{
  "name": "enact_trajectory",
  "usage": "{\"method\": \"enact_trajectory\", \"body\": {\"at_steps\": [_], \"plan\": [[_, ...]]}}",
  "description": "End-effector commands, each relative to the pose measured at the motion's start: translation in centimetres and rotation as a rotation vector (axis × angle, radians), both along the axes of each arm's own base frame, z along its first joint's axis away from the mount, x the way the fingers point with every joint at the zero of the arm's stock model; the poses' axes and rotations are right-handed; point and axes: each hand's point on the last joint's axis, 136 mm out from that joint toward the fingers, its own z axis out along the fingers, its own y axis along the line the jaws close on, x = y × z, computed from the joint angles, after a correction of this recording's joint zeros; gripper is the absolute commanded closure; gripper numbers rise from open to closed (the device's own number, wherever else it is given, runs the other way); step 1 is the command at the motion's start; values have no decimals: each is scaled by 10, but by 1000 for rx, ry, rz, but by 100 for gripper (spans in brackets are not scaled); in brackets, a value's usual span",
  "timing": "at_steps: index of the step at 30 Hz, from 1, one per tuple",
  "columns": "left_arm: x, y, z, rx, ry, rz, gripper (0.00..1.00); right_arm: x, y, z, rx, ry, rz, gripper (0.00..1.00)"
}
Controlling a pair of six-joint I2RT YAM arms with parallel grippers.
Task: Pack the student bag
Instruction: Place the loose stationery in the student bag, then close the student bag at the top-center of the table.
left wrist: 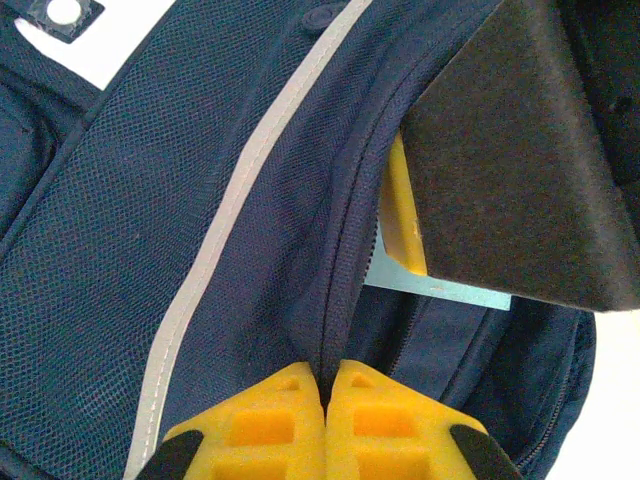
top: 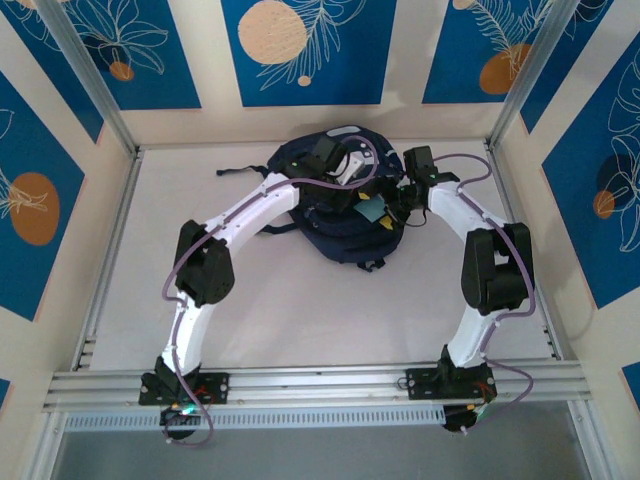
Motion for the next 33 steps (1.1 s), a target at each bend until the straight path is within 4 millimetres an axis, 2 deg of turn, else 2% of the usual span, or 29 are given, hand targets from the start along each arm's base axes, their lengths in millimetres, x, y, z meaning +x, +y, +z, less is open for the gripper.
{"method": "enact_trajectory", "body": {"at_steps": [1,5,9,10,13,16,20,22,23,25,29,30,33], "plan": [[-9,-12,42,-100,-23,-35,100,7,14,5,46,-55,27,23],[-13,-14,43,-111,-9,-41,100,9,18,-4,59,-63,18,48],[-19,-15,42,-125,18,-47,100,22,25,2,85,-114,8,75],[-20,-15,42,-129,25,-47,100,25,29,5,90,-121,12,80],[-23,-15,40,-140,37,-44,100,34,40,7,90,-124,39,80],[-23,-11,39,-132,31,-31,100,33,45,10,86,-112,68,81],[-15,4,40,-106,9,30,100,20,32,21,60,-138,68,76],[-8,19,40,-99,11,85,100,8,23,27,49,-139,73,72],[-7,26,40,-100,19,108,97,2,19,29,38,-137,75,69],[-4,42,40,-113,34,160,71,-13,12,33,3,-137,94,61],[-5,80,39,-138,52,251,35,-40,-1,33,-78,-113,125,42],[-6,92,36,-136,56,281,21,-47,-5,33,-95,-107,130,37],[-9,136,22,-111,85,389,1,-60,-14,34,-128,-100,132,23]]}}
